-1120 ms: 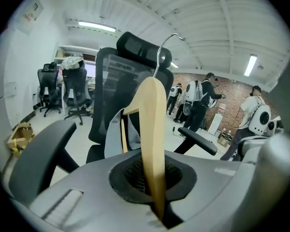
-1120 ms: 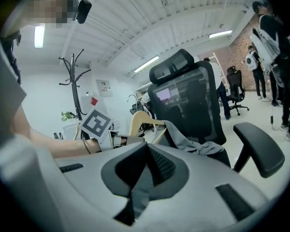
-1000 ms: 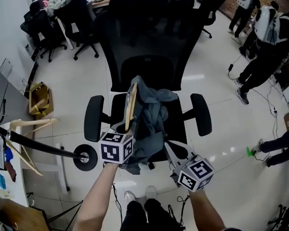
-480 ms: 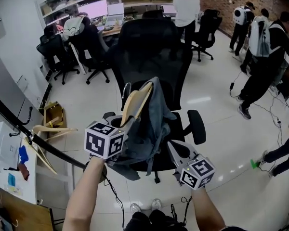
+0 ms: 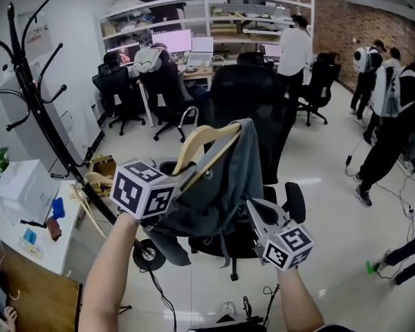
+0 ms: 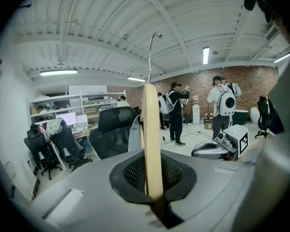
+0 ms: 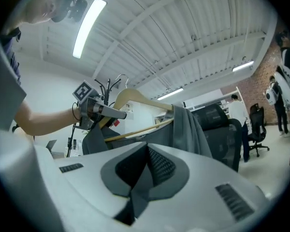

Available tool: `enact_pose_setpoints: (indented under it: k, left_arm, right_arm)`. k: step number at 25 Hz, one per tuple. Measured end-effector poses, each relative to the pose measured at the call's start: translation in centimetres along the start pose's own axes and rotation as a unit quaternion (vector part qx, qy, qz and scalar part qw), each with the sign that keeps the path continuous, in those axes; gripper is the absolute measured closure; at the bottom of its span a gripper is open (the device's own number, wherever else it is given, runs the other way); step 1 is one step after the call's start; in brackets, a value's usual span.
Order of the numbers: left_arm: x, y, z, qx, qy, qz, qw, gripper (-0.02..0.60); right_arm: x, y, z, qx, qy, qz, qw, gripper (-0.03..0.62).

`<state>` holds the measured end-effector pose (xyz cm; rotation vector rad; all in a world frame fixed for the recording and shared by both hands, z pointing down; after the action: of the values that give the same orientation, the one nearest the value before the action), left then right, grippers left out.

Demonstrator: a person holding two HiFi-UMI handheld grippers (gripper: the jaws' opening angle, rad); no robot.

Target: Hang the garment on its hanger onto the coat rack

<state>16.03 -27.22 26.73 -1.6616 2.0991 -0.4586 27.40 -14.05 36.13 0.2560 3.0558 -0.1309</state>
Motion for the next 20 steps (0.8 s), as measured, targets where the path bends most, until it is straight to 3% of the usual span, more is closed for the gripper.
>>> enact_pose_setpoints:
  k: [8,20]
  left_arm:
    - [-0.6,13.8,-0.2,-0.008,-0.022,0.053,0.9983,0.574]
    - [-1.0,30.6,-7.1,0.019,-0.003,0.143,0.9895,0.574]
  right_arm:
    - [11.1,-0.4,2.3,-0.022,0.036,0.067,0.997,0.592]
    - [26.3,-1.1,2.9,-0.035,0.062,0.159,0.985,0.592]
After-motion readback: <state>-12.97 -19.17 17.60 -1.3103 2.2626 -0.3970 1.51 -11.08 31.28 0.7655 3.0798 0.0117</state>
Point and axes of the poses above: the fingertips, and each gripper's own axes: y backward along the fingers, x to its left, z out of its top, the point moved 3 cm from there along y, backward along the fingers, and after that the axes turned 9 degrees about x, right-handed, at the moved point
